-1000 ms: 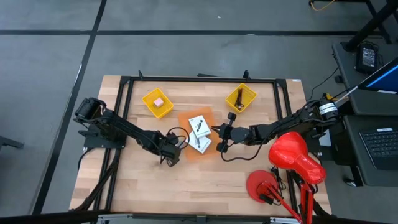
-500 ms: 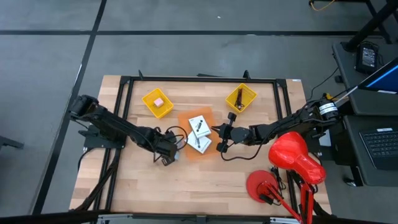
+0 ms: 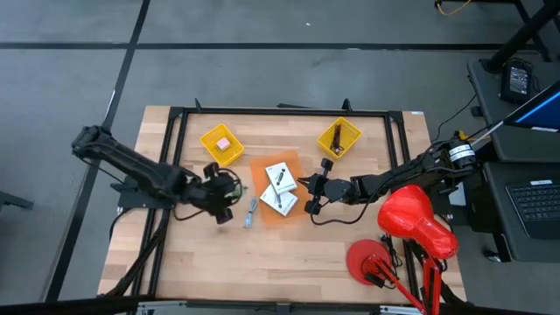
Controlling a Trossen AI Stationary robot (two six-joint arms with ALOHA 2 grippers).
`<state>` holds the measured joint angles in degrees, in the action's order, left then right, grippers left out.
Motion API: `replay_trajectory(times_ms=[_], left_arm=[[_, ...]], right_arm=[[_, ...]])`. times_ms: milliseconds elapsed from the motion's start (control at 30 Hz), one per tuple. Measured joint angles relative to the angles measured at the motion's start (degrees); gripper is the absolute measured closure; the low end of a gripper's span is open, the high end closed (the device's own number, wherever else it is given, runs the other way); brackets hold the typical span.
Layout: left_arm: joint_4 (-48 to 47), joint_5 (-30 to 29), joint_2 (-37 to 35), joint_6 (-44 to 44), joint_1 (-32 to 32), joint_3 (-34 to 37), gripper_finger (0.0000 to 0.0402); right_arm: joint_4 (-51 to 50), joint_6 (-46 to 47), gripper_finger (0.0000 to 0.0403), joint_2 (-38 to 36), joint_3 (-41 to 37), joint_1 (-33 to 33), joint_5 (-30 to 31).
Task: Pick and place items into bin
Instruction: Put the green charger adapter into the left yellow bin
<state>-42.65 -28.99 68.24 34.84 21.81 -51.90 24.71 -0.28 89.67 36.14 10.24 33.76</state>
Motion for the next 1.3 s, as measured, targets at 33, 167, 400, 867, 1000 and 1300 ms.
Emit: replay_trajectory(times_ms=[33,167,400,867,1000,1300], left_arm=[[0.0,-1.66,-0.96,-0.15,0.74,0.0,0.0269],[2.71,-5.93,-4.61,-1.86,3.99,1.78,0.0269],[22.39,-5.74,-12.34,-7.72,6.8,15.77,0.0269],[48.48,3.26,-26.55,-26.26,6.97,33.9,0.0269],[50.7,3.21,-28.48,-26.67,6.97,36.84,0.0269],[50.87,-11.48,-30.05,-27.03,5.82,38.4,0.0269]], right_arm=[[-0.04,0.22,0.0403,0.0,0.0,0.0,0.0],[-0.44,0.25,0.0403,0.0,0.0,0.0,-0.86],[-0.4,0.25,0.0403,0.02,0.0,0.02,-3.49],[-0.29,0.24,0.0402,0.02,0.0,0.0,-3.45],[-0.25,0.16,0.0402,0.02,0.0,0.0,-3.45],[0.72,0.21,0.0402,0.07,0.0,0.0,-3.45]])
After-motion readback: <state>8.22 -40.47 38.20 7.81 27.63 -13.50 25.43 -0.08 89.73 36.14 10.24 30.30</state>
